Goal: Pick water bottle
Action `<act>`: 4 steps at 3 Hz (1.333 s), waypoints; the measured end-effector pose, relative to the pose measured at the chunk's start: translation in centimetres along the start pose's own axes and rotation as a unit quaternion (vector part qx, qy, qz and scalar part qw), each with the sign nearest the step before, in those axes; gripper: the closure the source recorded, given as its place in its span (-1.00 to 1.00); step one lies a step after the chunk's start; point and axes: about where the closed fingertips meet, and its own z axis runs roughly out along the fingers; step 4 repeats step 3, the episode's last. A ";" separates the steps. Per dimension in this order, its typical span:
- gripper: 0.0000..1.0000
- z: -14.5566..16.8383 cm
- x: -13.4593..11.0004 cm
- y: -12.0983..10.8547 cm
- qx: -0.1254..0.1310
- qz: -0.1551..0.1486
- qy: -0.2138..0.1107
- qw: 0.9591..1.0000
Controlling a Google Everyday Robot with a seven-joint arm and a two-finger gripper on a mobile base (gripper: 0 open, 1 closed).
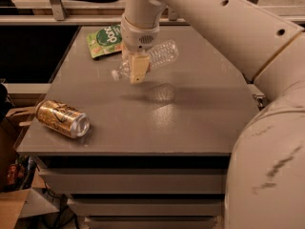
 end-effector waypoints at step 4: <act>1.00 -4.9 -0.3 -2.3 0.040 -0.023 0.007 0.999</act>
Offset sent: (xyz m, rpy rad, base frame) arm 0.0147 -0.0095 0.0596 -0.0063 -0.0945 0.0217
